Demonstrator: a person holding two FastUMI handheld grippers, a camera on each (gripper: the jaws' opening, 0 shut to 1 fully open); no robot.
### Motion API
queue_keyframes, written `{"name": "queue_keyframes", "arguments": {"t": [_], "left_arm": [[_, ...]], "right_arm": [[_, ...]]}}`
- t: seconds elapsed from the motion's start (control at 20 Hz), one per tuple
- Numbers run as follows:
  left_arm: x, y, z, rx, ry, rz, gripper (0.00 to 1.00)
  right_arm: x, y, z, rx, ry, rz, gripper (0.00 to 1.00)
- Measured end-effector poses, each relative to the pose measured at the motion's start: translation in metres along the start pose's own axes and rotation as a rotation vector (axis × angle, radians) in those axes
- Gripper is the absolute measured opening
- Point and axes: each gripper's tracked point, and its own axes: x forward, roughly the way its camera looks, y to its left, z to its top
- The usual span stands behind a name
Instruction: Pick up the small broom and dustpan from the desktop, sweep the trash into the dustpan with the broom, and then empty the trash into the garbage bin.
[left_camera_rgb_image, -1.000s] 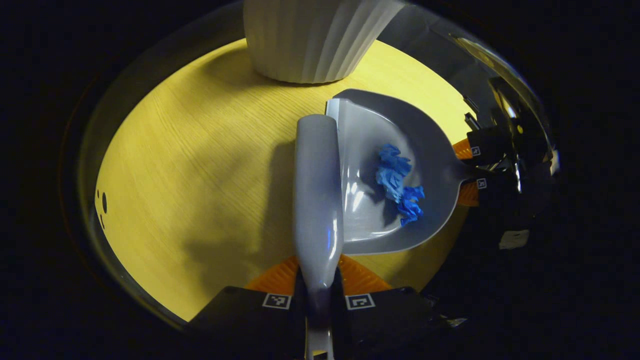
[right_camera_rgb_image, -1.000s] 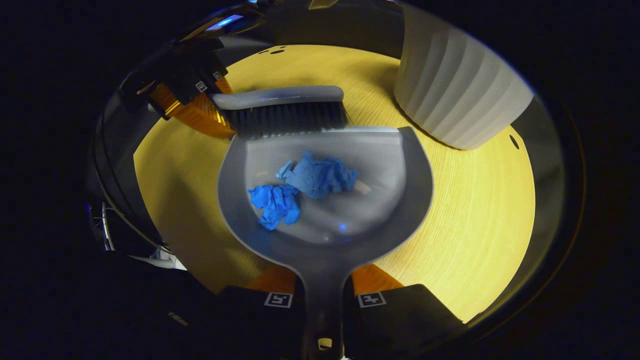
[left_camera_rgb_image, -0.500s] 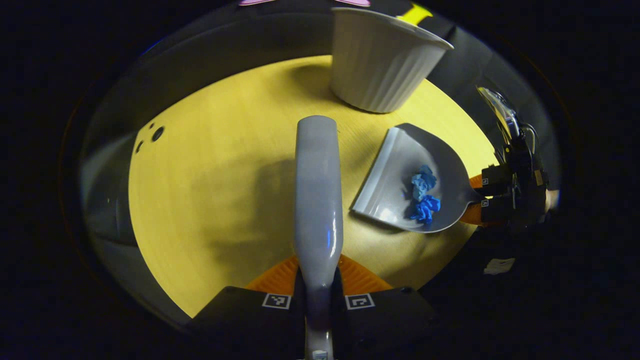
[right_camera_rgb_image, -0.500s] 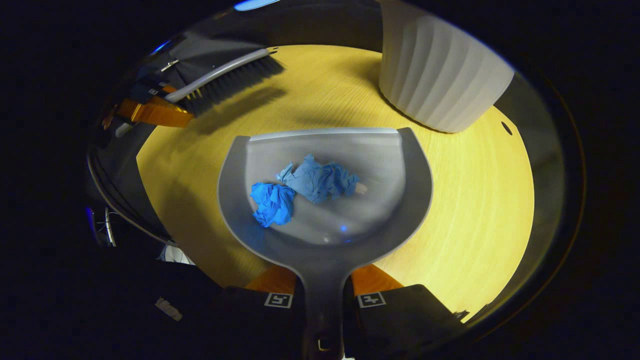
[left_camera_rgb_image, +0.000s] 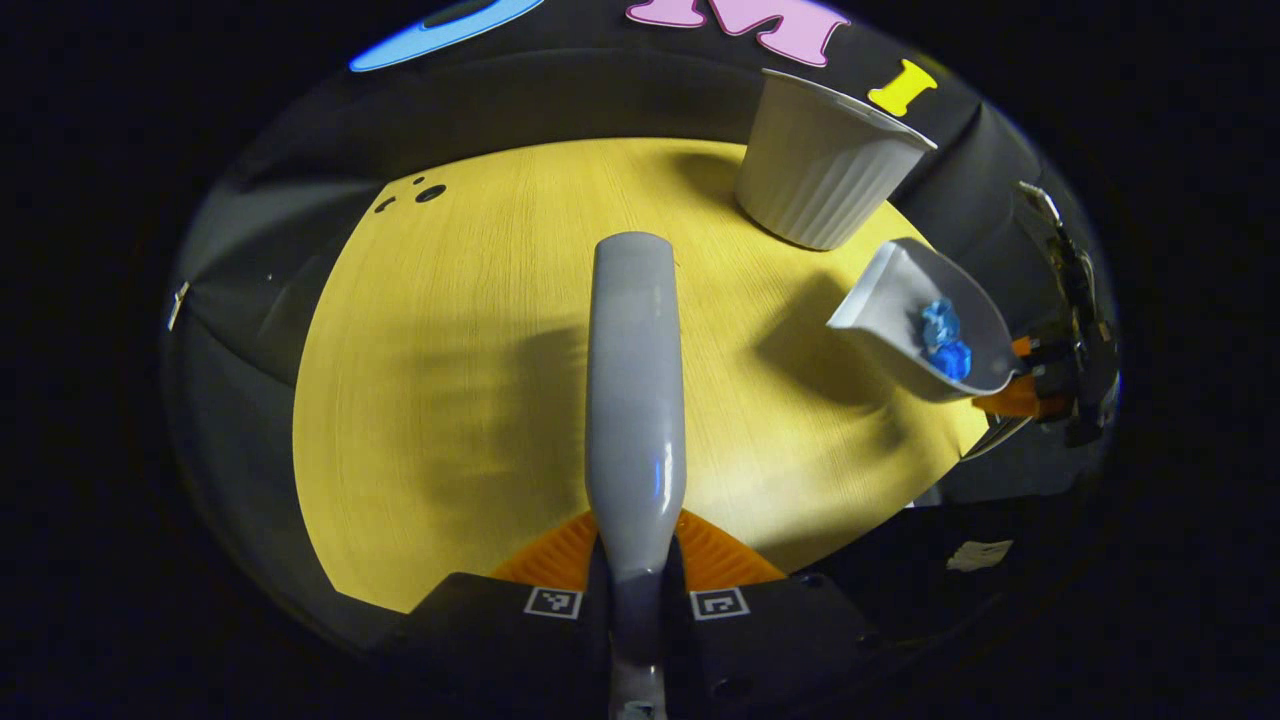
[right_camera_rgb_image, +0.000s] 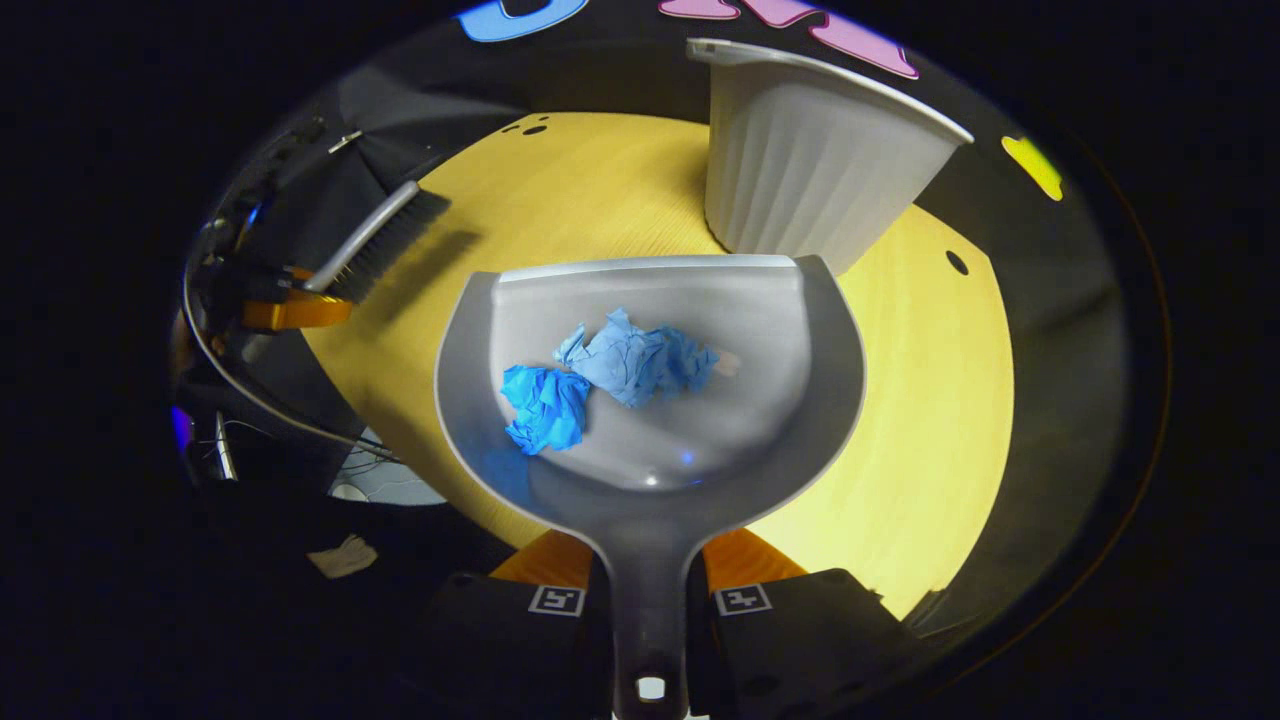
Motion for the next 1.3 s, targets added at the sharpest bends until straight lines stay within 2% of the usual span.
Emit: {"name": "queue_keyframes", "arguments": {"t": [0.2,0.35,0.55,0.7,0.9,1.0,1.2,1.3], "left_arm": [[0.053,0.04,-0.037,0.0,0.004,-0.016,0.25],[0.077,0.084,-0.033,-0.007,-0.001,-0.015,0.25],[0.064,0.106,-0.027,-0.033,-0.005,-0.006,0.25],[0.036,0.112,-0.031,-0.069,-0.006,-0.009,0.25],[0.023,0.123,-0.016,-0.125,-0.025,0.013,0.25],[-0.003,0.123,-0.006,-0.15,-0.035,0.018,0.25],[-0.039,0.136,0.007,-0.172,-0.051,0.04,0.25],[-0.046,0.128,0.012,-0.179,-0.058,0.044,0.22]], "right_arm": [[-0.049,0.003,0.031,0.023,-0.023,-0.014,0.32],[-0.087,-0.013,0.048,0.068,-0.032,0.001,0.32],[-0.129,-0.028,0.065,0.122,-0.08,0.022,0.32],[-0.144,-0.049,0.086,0.113,-0.133,-0.008,0.32],[-0.138,-0.09,0.145,0.127,-0.2,-0.047,0.32],[-0.126,-0.12,0.174,0.069,-0.234,-0.129,0.32],[-0.101,-0.141,0.219,0.095,-0.262,-0.126,0.32],[-0.088,-0.159,0.233,0.077,-0.277,-0.184,0.32]]}}
